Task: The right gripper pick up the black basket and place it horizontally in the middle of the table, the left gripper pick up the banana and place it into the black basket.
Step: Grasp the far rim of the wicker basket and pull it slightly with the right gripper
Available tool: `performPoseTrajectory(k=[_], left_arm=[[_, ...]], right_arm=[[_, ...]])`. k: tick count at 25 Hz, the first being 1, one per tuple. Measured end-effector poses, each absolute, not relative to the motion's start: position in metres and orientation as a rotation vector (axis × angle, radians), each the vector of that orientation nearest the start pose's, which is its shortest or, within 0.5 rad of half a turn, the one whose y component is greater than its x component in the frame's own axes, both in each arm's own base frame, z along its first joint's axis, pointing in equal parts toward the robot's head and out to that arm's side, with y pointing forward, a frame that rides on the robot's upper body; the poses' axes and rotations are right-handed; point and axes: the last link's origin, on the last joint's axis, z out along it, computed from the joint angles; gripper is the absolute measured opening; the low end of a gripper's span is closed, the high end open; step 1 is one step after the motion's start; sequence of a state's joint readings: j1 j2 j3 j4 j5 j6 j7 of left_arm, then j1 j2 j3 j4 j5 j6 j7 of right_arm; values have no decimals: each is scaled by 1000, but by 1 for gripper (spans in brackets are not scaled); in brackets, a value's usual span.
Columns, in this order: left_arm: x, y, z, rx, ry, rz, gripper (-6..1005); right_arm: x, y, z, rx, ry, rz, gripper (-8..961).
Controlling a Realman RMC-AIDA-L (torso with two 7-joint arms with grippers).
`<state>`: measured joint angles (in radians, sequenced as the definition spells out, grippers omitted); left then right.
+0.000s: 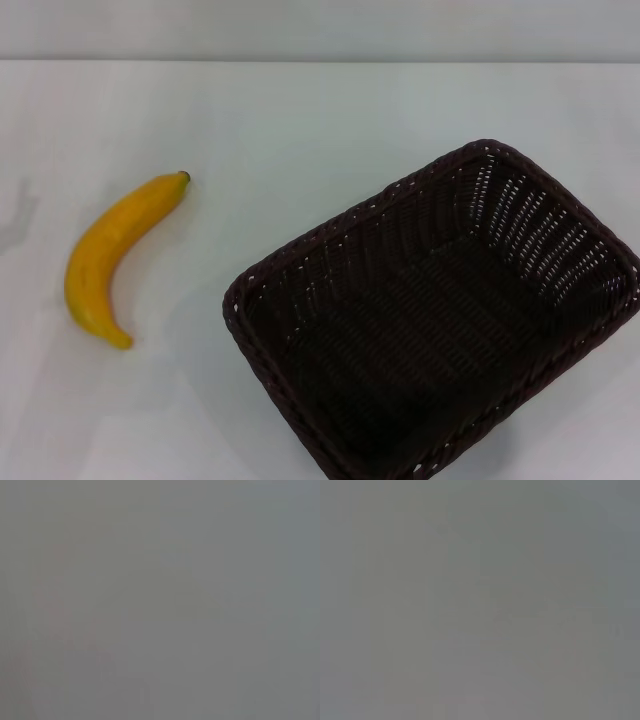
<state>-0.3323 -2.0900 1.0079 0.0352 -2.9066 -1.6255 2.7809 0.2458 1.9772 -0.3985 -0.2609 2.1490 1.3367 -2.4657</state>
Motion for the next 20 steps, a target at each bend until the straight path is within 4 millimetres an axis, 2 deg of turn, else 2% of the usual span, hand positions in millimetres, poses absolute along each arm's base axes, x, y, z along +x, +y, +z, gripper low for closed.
performPoseTrajectory(k=[15,18,20], left_arm=[[-347,276,68,-1218,-371,-967,892],[-348,275,71,-1210,-356,-964,893],[-348,275,74,-1205,-345,-959,893]], right_arm=[[409,275,124,-1335,591,807,863],[404,280,128,-1366,583,838,862],[394,288,131,-1448,574,867,861]])
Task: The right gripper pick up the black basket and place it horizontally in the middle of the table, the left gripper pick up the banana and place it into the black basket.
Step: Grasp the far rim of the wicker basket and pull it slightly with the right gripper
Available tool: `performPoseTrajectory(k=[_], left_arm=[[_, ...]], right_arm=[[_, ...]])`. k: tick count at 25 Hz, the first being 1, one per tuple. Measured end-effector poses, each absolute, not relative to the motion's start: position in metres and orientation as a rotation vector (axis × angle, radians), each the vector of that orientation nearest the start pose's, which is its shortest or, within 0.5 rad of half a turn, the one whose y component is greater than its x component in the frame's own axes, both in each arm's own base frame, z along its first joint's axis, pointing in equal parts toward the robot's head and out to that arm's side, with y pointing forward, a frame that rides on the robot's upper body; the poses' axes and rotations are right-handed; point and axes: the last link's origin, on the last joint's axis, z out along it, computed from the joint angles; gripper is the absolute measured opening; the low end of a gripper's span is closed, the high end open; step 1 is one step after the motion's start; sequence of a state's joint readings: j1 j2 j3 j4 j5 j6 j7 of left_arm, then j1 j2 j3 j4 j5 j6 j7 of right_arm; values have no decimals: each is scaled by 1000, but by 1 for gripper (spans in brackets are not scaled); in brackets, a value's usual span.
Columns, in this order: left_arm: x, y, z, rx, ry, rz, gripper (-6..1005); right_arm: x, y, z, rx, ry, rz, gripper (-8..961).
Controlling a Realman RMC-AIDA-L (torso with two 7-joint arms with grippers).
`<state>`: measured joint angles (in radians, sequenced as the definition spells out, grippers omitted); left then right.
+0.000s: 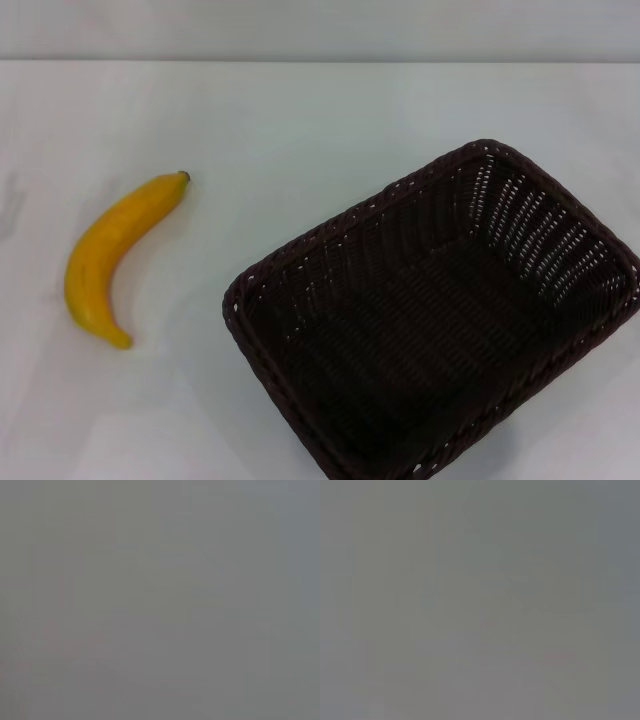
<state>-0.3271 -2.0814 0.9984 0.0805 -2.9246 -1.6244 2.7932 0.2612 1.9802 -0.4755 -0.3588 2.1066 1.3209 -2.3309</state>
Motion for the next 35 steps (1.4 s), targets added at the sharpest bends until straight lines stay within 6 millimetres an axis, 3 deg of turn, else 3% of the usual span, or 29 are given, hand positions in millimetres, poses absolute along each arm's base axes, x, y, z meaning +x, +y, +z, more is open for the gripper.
performPoseTrajectory(k=[5,11,14,18,23,26,27,28,35], left_arm=[[-351,271,77,-1197,-337,-947,893],[-356,264,82,-1185,-329,-932,893],[-359,260,87,-1177,-318,-924,893],[-361,258,92,-1171,-307,-920,892],[-364,257,101,-1141,-300,-914,892],[-371,252,111,-1088,-299,-896,893],[-373,251,114,-1075,-296,-891,893],[-374,250,117,-1065,-294,-886,893],[-383,258,127,-1070,-321,-845,892]], right_arm=[[356,321,147,-1746,568,885,859],[302,362,170,-1973,694,798,857],[268,374,180,-2076,774,682,857],[225,384,184,-2180,911,405,856],[178,386,168,-2309,1071,174,855],[158,392,148,-2327,1143,18,855],[148,396,134,-2321,1184,-104,855],[148,396,134,-2321,1184,-104,855],[125,406,82,-2343,1283,-428,856]])
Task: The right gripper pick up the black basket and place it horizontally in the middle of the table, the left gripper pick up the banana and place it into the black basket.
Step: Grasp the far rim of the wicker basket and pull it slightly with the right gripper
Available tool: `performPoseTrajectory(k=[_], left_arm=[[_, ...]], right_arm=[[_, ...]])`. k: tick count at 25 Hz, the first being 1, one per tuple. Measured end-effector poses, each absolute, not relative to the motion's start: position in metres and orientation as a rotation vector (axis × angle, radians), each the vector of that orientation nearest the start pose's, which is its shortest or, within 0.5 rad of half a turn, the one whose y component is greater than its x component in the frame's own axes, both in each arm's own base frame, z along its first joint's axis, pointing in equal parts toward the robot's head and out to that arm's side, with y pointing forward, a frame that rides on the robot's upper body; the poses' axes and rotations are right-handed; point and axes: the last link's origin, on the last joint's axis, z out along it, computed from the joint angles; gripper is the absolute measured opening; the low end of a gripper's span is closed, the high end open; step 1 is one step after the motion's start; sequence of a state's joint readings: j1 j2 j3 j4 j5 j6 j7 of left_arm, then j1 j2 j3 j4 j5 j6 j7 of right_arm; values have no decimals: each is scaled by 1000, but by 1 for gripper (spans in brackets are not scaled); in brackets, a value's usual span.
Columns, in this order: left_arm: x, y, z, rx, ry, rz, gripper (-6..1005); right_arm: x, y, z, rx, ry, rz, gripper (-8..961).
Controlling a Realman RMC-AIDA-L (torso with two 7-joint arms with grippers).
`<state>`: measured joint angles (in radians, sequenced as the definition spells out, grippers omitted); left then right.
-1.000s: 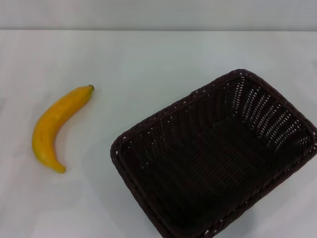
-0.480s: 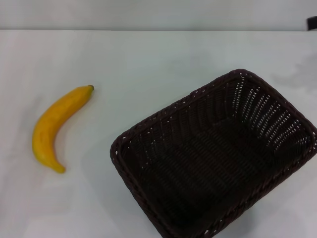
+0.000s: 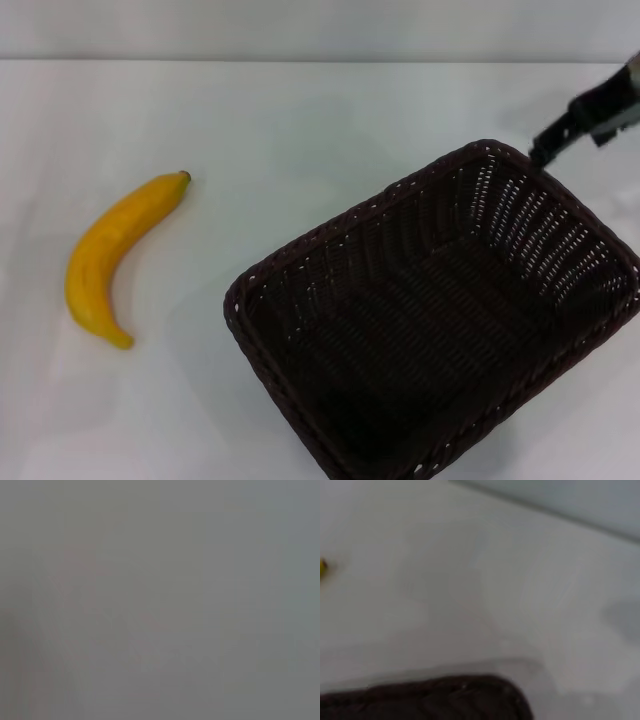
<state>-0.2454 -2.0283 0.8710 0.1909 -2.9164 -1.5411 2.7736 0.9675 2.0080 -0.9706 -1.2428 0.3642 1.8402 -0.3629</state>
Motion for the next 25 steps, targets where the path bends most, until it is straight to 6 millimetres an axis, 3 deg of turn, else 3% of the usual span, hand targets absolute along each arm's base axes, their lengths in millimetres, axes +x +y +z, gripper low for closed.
performPoseTrajectory(k=[11,25], left_arm=[[-384,256,139,-1069,-284,-830,892],[-387,263,147,-1074,-286,-813,893]], right_arm=[[123,414,47,-2347,1376,-673,853],[142,414,22,-2246,1449,-750,848]])
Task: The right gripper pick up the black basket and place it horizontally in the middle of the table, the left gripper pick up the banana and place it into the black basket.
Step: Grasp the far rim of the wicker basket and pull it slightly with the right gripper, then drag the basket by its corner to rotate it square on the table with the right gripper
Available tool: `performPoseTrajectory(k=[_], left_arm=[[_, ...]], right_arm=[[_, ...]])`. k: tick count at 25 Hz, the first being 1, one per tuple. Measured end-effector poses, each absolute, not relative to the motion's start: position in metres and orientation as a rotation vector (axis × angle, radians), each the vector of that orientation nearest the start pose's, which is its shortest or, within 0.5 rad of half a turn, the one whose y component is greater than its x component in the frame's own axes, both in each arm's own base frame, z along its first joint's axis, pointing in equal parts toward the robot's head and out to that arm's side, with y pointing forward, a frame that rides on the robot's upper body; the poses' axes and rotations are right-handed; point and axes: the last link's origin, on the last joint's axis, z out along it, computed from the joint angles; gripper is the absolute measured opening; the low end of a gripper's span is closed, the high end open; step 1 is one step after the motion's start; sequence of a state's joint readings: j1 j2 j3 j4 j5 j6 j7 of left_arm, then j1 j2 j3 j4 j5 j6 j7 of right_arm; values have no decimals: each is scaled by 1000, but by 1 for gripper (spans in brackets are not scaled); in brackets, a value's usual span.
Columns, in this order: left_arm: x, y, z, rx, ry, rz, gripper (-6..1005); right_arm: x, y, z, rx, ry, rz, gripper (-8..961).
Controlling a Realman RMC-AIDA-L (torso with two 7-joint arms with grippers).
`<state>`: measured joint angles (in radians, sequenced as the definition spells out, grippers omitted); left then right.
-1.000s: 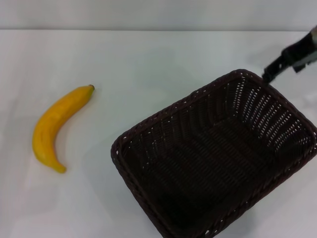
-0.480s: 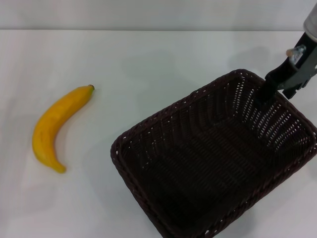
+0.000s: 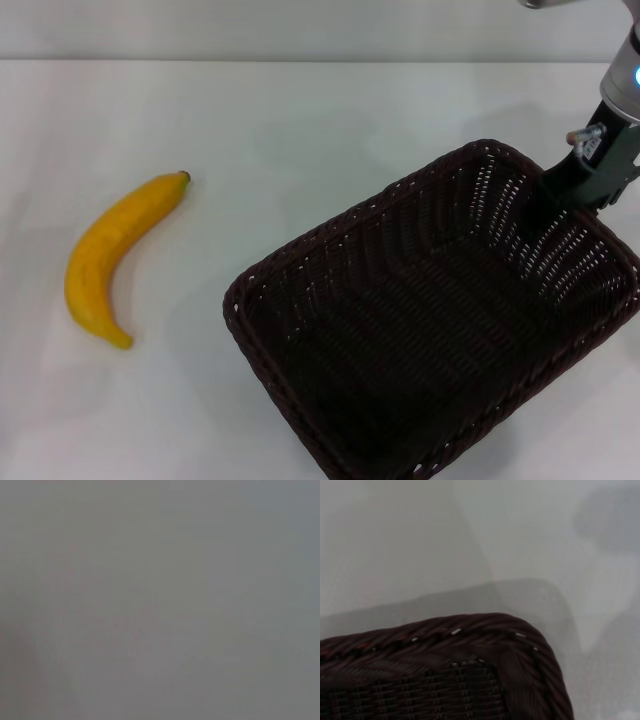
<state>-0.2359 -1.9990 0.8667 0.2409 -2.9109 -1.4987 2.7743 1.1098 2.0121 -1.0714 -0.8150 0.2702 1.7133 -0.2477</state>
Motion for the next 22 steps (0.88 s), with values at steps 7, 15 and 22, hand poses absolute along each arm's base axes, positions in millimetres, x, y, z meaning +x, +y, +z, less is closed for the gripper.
performPoseTrajectory(k=[7,15,22], left_arm=[[-388,263,151,-1074,-286,-807,893],[-391,258,154,-1058,-275,-794,893],[-390,252,162,-1014,-243,-802,893]], right_arm=[[145,415,15,-2208,1430,-763,678],[137,418,14,-2133,1525,-667,343],[140,414,28,-1924,1772,-500,218]])
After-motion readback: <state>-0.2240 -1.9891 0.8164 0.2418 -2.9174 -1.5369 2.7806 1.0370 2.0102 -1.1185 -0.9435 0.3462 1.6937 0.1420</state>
